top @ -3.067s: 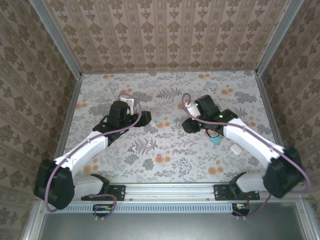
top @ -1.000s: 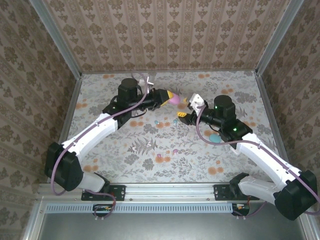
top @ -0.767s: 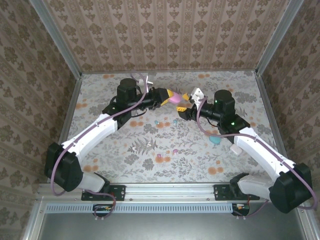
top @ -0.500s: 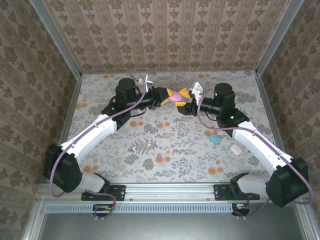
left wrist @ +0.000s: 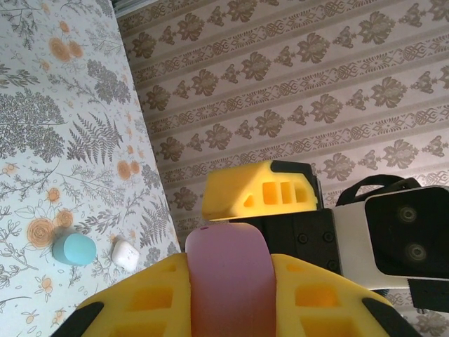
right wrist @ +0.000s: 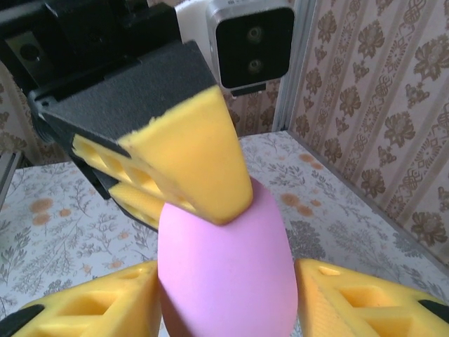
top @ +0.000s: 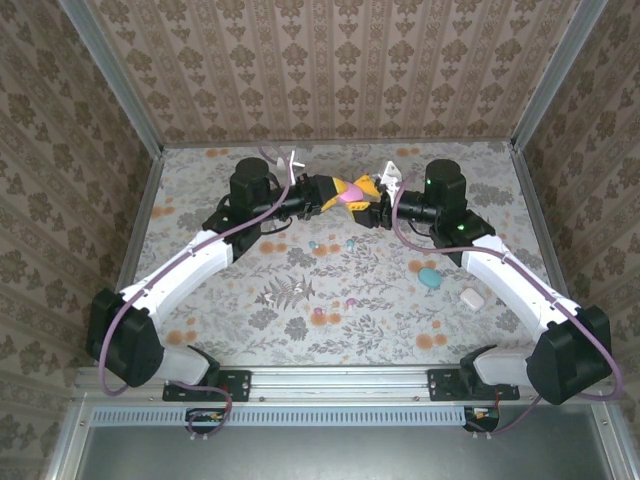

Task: Insert the wireless bluetooth earbuds into the charging case

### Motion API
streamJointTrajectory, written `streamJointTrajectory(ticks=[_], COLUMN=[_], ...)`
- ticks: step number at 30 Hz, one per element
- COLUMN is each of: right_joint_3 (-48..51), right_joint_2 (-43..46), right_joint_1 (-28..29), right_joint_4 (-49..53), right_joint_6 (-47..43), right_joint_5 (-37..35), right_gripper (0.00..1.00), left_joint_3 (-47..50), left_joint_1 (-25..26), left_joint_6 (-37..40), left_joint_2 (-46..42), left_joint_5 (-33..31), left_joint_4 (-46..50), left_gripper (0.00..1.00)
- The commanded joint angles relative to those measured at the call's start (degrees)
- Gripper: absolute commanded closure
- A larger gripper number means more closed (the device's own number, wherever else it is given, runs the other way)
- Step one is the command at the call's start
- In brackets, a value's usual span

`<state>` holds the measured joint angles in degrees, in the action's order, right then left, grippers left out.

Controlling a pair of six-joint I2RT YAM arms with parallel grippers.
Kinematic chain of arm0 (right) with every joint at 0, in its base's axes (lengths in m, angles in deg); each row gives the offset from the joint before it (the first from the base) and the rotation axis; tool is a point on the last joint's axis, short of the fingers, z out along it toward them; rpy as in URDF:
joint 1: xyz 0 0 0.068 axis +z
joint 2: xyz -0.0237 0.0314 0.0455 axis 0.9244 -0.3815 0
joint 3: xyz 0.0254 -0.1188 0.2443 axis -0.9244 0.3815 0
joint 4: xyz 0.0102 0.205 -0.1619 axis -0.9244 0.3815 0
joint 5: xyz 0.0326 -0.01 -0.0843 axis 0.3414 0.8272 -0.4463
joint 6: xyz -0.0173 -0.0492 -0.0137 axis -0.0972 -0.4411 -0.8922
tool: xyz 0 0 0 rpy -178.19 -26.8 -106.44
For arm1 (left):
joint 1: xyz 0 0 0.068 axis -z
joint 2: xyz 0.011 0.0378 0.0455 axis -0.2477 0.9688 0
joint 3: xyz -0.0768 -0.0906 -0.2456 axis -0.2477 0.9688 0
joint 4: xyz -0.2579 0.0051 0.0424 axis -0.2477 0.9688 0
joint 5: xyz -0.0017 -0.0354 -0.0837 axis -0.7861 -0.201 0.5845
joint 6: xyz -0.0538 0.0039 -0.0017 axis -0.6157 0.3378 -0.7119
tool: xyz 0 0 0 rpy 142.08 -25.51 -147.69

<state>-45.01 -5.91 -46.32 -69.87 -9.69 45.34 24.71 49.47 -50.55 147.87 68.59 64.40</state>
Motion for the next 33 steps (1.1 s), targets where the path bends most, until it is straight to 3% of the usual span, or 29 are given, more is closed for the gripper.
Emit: streamJointTrajectory(ticks=[1,6,20,24,28,29,30,31,32,33], right_joint_3=[-2.0,-2.1,-1.9,-1.8,-2.3,-2.4,-2.6,-2.9,-3.2,-3.7], right_joint_2=[1.1,1.5,1.6,1.2,1.0,1.0,1.0,1.0,0.9,0.8], right_joint_1=[-0.4,-0.6,-0.6,-0.6,-0.8,-0.8,-0.9,-1.1,-1.4,-1.7], right_joint_4=[4.3,3.6,-0.1,-0.2,0.3,0.8,1.1,1.6,2.4,3.3], right_joint_6=[-3.2,-2.5,1.3,1.7,2.0,2.0,2.3,2.7,3.3,3.7], right_joint_5=[0.7,1.1,2.7,3.1,3.5,3.6,3.8,4.0,4.6,5.3], right_gripper=[0.47,0.5,0.46,0.5,0.61,0.64,0.65,0.67,0.67,0.68], left_joint_3=[0.2,0.0,0.2,0.2,0.3,0.2,0.1,-0.1,-0.1,-0.2], left_joint_1=[-0.3,-0.5,-0.4,-0.4,-0.4,-0.4,-0.4,-0.5,-0.5,-0.6], left_joint_6=[-0.1,0.4,0.1,0.1,0.0,0.3,0.8,1.5,2.6,4.0], left_joint_2=[-2.1,-2.2,-1.7,-1.5,-1.4,-1.4,-1.4,-1.5,-1.6,-1.8], left_joint_5=[1.1,1.3,1.3,1.3,1.1,1.1,1.0,0.9,0.7,0.4], left_joint_4=[-1.6,-1.1,-1.2,-1.0,-1.0,-1.0,-0.8,-0.4,0.2,0.9], left_gripper=[0.97,0.98,0.98,0.98,0.96,0.92,0.78,0.7,0.7,0.62])
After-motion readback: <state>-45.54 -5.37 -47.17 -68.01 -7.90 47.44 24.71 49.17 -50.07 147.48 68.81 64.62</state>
